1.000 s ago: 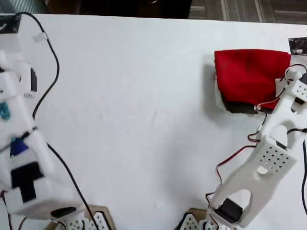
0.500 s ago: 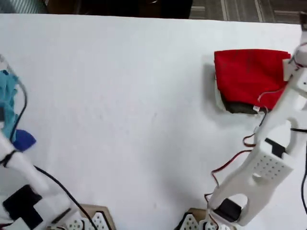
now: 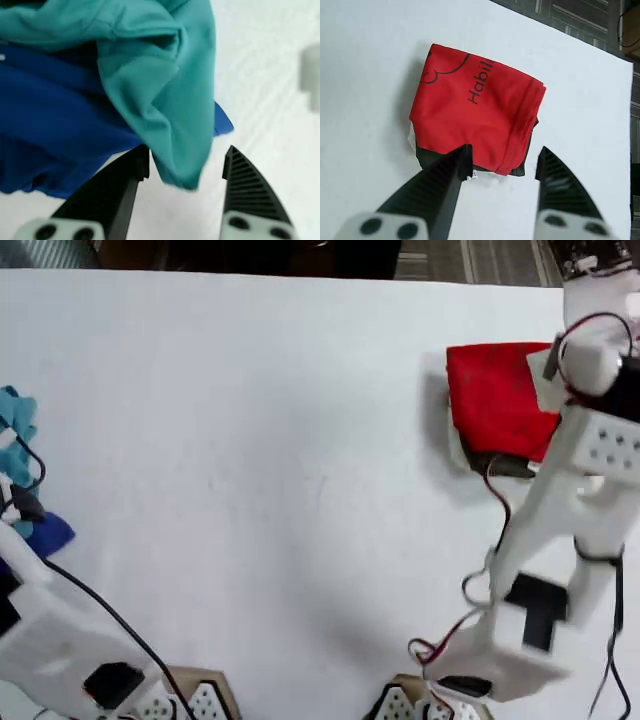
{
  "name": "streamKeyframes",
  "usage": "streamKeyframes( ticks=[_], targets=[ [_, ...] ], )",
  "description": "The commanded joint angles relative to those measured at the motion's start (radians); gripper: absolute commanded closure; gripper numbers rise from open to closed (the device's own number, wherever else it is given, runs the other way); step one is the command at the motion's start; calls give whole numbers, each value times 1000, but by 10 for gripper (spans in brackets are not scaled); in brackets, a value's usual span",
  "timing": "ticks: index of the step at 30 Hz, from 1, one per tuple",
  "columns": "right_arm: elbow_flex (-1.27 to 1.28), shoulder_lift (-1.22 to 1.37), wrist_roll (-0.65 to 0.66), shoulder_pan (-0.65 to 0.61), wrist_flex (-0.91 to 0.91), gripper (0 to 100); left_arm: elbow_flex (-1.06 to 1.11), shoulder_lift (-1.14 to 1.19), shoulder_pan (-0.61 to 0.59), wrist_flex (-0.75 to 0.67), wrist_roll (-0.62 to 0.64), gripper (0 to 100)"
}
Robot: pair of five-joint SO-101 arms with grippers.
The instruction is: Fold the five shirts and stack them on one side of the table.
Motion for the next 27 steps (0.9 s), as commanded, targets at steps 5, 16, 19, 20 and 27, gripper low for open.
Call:
streamKeyframes(
  ticks=[5, 16, 19, 20, 27],
  targets=[
    [503, -414, -8, 18, 21, 822, -163, 64, 89, 52, 69, 866],
    [1258, -835, -8, -13, -288, 822, -545, 25, 491, 358, 187, 975],
    [1398, -935, -8, -8, -348, 822, -553, -81, 655, 353, 184, 975],
    [1441, -966, -8, -8, -363, 822, -553, -121, 717, 353, 184, 975],
    [1674, -1122, -8, -7, -429, 822, -553, -388, 1111, 336, 184, 975]
  ],
)
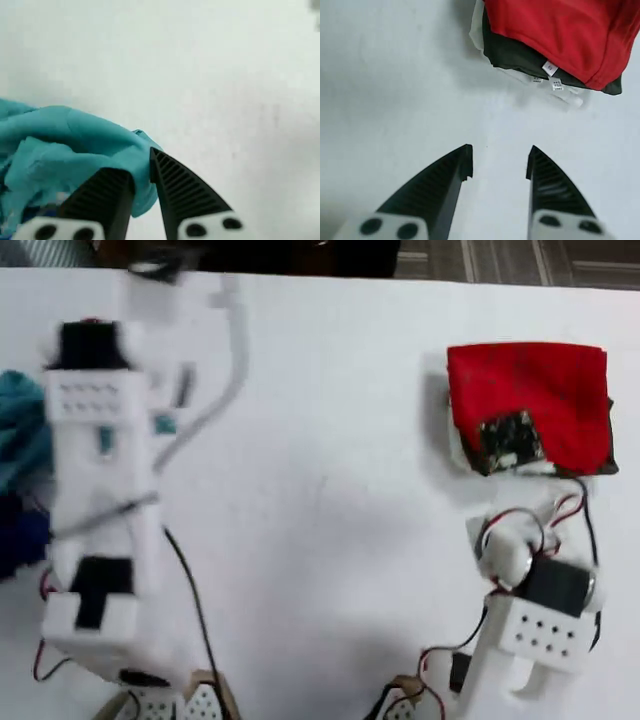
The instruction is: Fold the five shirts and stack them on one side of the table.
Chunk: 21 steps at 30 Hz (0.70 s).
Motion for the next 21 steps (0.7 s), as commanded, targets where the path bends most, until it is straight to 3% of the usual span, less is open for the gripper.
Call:
streamKeyframes(
  ticks=[1, 6, 10, 21],
  targets=[
    [64, -82, -8, -2, -27, 822, -45, -167, 181, -6, 8, 975],
    [126, -137, -8, -4, -45, 820, -45, -258, 288, -66, 6, 959],
    [149, -145, -8, -8, -45, 820, -45, -290, 322, -91, 11, 827],
    [152, -140, -9, -8, -45, 819, -45, -299, 175, -81, 8, 790]
  ],
)
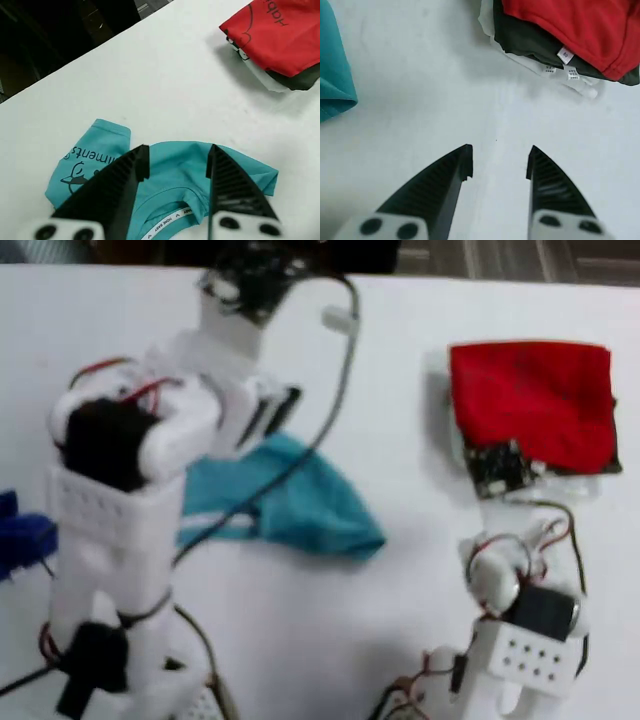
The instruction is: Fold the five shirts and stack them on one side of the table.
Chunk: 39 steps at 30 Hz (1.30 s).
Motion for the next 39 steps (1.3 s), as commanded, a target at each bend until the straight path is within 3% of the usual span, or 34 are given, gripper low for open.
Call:
streamKeyframes(
  ticks=[1, 5, 10, 17, 21, 30, 39],
  targets=[
    [-3, -16, -11, -10, -16, 819, -25, -40, -86, -14, 5, 790],
    [-3, -15, -71, -79, -10, 818, 5, -23, -244, 28, 5, 790],
    [-8, 82, -86, -325, -35, 818, 156, 15, -416, 26, 3, 790],
    [-11, 369, -238, -549, -174, 818, 231, 38, -563, 35, 8, 790],
    [-8, 446, -253, -638, -219, 818, 280, 44, -591, 26, 3, 788],
    [-5, 644, -252, -677, -403, 818, 406, 44, -597, -71, 2, 789],
    [-46, 940, -253, -674, -501, 836, 521, 46, -591, -276, 5, 789]
  ],
)
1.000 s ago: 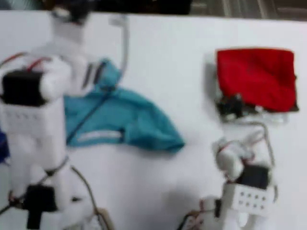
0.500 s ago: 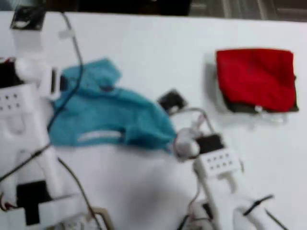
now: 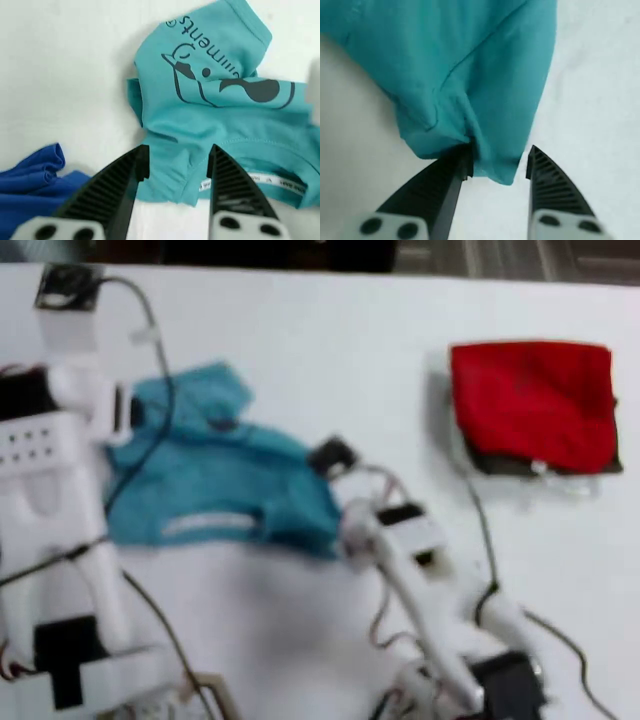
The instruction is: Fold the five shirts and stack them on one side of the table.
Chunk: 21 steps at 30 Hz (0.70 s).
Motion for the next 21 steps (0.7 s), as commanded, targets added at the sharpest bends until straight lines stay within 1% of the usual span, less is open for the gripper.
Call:
streamKeyframes(
  ticks=[1, 3, 4, 5, 7, 11, 14, 19, 21],
  targets=[
    [-64, 67, -8, 1, 12, 867, 42, 0, -3, -98, 5, 789],
    [-95, 79, -11, 5, 22, 981, 84, 0, -3, -155, 8, 789],
    [-104, 81, -14, 18, 24, 985, 107, 0, -3, -186, 8, 789],
    [-110, 81, -14, 31, 27, 958, 130, 0, -3, -212, 8, 789],
    [-121, 68, -14, 64, 44, 984, 171, 0, -3, -258, 8, 789],
    [-181, 5, -6, 142, 171, 979, 220, 2, 0, -301, 8, 789],
    [-239, -97, -3, 199, 269, 979, 240, 2, 29, -321, 8, 789],
    [-344, -363, 166, 280, 409, 979, 203, 52, 135, -368, 12, 787],
    [-365, -470, 241, 315, 456, 979, 142, 117, 152, -379, 55, 786]
  ],
)
